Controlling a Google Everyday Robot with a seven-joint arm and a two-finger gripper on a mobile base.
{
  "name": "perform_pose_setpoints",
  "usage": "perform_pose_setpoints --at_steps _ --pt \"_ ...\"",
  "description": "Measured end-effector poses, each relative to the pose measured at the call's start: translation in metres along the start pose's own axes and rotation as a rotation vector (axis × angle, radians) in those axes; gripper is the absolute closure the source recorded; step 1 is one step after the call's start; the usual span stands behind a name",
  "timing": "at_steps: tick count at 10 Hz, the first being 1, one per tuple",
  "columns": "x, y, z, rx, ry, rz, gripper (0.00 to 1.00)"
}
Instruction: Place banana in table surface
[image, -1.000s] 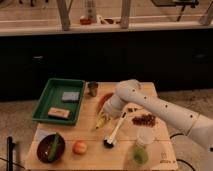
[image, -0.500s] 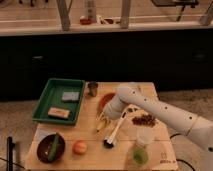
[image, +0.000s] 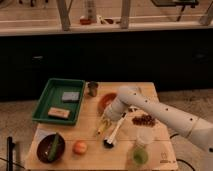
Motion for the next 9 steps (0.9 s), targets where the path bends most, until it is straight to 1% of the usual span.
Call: perform_pose_setpoints --at_steps 1,2,4,5,7,8,9 --pt "0.001 0.002 0.002 -0.002 -0.003 0.001 0.81" --pt "0.001 0.002 0.002 0.0 0.0 0.001 0.72" --pt "-0.002 -0.009 0.003 0.002 0.005 -0.009 0.54" --pt "-0.004 -0.016 0.004 0.005 0.007 -0.014 0.41" --pt "-0.004 -0.025 0.005 0.006 0.003 -0.023 0.24" --pt "-0.005 -0.029 0.006 0.005 -0.002 -0.03 0.2" --pt "-0.005 -0.031 0.007 0.006 -0.007 -0.034 0.2"
